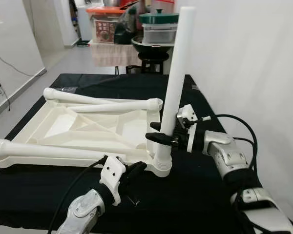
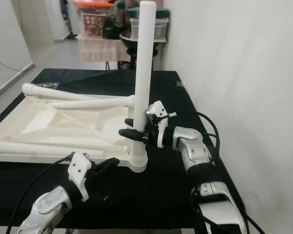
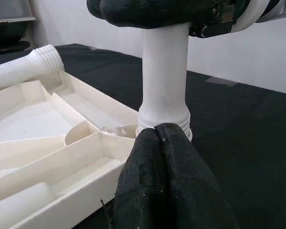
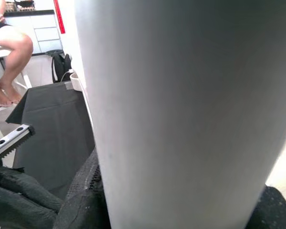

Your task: Building children table

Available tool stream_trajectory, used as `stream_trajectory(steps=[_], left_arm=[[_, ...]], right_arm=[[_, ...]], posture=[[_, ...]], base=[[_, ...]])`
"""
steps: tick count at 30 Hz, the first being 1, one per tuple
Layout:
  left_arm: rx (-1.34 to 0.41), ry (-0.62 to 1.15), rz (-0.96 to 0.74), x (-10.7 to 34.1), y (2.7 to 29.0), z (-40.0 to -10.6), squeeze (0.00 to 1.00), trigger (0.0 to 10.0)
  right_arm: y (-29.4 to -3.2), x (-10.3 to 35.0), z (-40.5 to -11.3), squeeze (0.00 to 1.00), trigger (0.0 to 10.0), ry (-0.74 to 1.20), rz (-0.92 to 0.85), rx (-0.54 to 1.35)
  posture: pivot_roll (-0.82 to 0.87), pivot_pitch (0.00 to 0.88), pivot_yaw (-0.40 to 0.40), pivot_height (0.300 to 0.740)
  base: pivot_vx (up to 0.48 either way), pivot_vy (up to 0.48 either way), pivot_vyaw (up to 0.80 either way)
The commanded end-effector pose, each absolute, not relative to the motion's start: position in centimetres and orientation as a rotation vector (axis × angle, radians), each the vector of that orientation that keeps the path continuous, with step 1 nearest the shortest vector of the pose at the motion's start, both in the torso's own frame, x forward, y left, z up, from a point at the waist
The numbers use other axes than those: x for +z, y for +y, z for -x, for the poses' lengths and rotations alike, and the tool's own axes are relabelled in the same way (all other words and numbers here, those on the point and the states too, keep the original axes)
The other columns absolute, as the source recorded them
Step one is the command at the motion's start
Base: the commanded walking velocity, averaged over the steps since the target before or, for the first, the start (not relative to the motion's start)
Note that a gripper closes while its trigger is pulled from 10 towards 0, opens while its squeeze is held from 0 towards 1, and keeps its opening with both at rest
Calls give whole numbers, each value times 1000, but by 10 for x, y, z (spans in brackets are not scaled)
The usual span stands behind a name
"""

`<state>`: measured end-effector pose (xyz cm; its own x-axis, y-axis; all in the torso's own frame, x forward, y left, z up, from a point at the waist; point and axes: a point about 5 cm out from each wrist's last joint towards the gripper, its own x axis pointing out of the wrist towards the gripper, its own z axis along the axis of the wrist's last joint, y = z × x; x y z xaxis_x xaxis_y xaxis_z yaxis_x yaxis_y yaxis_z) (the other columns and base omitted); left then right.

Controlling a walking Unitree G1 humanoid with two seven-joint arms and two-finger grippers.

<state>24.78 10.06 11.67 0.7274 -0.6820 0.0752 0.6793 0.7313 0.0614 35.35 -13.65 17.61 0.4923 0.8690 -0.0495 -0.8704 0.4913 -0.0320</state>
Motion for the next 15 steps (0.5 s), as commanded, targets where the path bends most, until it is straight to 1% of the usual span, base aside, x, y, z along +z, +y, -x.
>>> stream_trajectory(steps=[1,2,3,4,5,6,7,9,11,14,15], left_arm=[[-749,-88,-33,113,102,-245,0,10000],[-748,-89,-35,113,104,-244,0,10000],[-747,-90,-37,114,104,-244,0,10000],[-745,-93,-38,115,105,-244,0,10000],[-745,-93,-38,115,105,-244,0,10000],[-740,-95,-46,115,106,-244,0,10000],[-740,-95,-46,115,106,-244,0,10000],[-732,-99,-45,117,106,-245,0,10000],[-735,-99,-46,117,105,-246,0,10000],[-726,-105,-53,117,105,-246,0,10000],[-715,-112,-60,118,106,-247,0,10000]], right_arm=[[-123,158,-351,0,0,17,7,615],[-124,153,-345,0,0,5,-41,319],[-127,151,-339,0,0,6,-75,122],[-103,137,-320,0,0,73,-19,230],[-103,137,-320,0,0,73,-19,230],[-82,130,-304,0,0,127,-18,420],[-82,130,-304,0,0,127,-18,420],[-98,131,-319,0,0,132,-46,388],[-100,127,-322,0,0,150,-56,373],[-89,122,-319,0,0,174,-1,422],[-86,123,-317,0,10000,164,1,441]], posture=[[10,0,-75,740],[6,0,-74,740],[6,0,-74,740],[2,0,-63,740],[2,0,-63,740],[-32,0,-41,740],[-32,0,-41,740],[0,0,-60,740],[9,0,-67,740],[8,0,-64,740],[5,0,-61,740]], base=[[0,0,0],[0,0,0],[0,0,0],[0,0,0],[0,0,0],[0,0,0],[0,0,0],[0,0,0],[0,0,0],[0,0,0],[0,0,0]])
